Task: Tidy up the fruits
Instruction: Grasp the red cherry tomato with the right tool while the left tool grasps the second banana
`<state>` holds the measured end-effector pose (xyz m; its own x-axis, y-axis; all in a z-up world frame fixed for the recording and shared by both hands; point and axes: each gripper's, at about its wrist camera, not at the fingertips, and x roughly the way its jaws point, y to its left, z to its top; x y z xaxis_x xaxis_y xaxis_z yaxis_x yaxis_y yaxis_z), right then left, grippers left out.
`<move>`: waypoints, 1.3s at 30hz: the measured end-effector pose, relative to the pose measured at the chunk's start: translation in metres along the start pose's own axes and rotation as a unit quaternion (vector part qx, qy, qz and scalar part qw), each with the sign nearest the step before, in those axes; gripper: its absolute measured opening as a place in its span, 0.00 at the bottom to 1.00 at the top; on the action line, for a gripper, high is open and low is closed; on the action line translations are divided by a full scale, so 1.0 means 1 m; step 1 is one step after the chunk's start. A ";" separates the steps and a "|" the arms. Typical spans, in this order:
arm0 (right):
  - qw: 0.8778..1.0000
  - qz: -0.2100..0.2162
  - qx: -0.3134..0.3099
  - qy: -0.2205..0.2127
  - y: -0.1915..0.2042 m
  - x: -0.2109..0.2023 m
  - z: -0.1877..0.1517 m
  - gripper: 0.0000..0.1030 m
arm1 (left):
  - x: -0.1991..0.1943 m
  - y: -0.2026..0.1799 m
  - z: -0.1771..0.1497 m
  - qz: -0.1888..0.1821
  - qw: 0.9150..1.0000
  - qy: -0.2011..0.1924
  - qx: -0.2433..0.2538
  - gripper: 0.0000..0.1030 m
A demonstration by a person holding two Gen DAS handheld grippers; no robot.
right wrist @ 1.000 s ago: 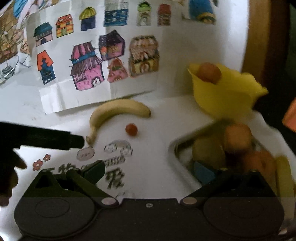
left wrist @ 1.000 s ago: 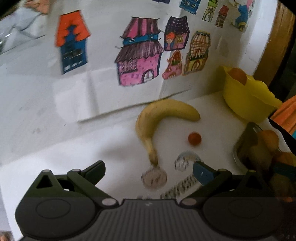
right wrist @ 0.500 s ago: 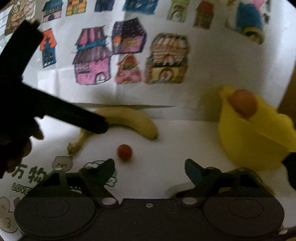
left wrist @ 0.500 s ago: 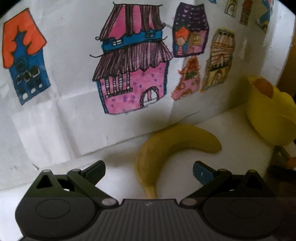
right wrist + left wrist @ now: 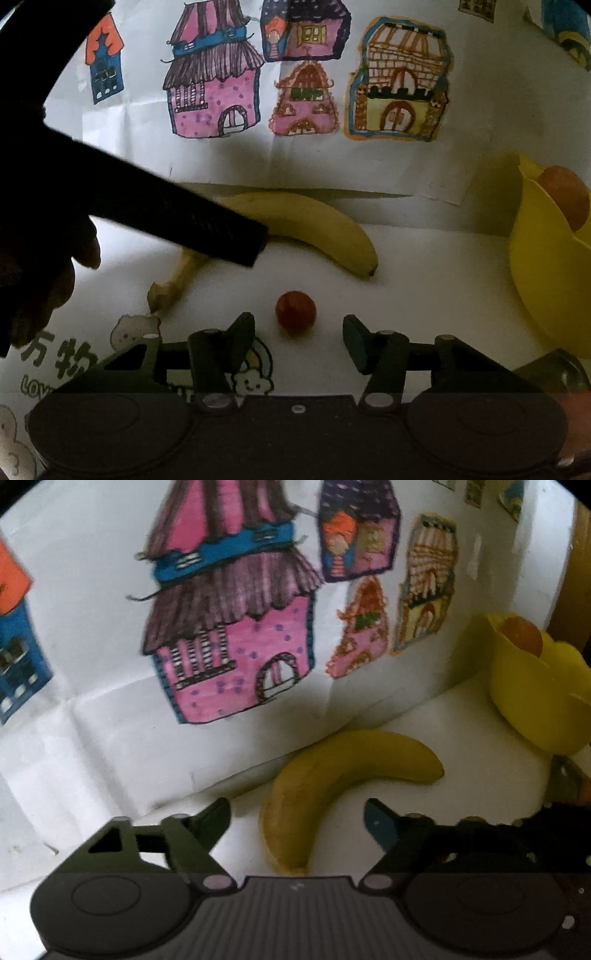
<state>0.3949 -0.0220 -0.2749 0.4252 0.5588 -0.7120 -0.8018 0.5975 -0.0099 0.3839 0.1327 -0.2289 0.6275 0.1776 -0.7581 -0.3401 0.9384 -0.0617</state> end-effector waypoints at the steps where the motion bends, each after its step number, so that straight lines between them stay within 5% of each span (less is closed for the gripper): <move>1: 1.000 0.001 -0.001 -0.002 0.000 0.002 0.001 0.46 | 0.000 -0.003 0.000 -0.001 1.000 0.001 0.003 0.73; 7: 1.000 0.011 0.002 -0.008 -0.003 0.000 -0.001 0.25 | 0.005 -0.013 0.005 -0.001 1.000 0.012 0.012 0.59; 11: 1.000 0.005 0.011 -0.009 -0.009 -0.002 -0.004 0.25 | 0.002 -0.007 0.001 0.012 1.000 0.011 -0.003 0.42; 18: 1.000 0.007 0.024 -0.002 -0.018 -0.015 -0.015 0.25 | -0.002 -0.013 -0.004 -0.007 0.999 0.027 0.018 0.42; 23: 1.000 0.009 0.029 0.002 -0.019 -0.023 -0.018 0.25 | 0.012 -0.017 0.002 -0.011 0.999 0.029 0.027 0.59; 27: 0.999 0.008 0.034 0.001 -0.019 -0.031 -0.020 0.25 | 0.024 -0.026 0.013 -0.012 0.999 0.021 0.038 0.59; 39: 0.999 0.001 0.053 -0.005 -0.018 -0.055 -0.026 0.25 | 0.006 -0.045 -0.005 -0.004 0.998 0.028 0.054 0.38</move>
<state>0.3748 -0.0781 -0.2541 0.4278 0.5649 -0.7056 -0.7534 0.6541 0.0668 0.3989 0.0900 -0.2339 0.5891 0.1567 -0.7927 -0.2569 0.9664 0.0001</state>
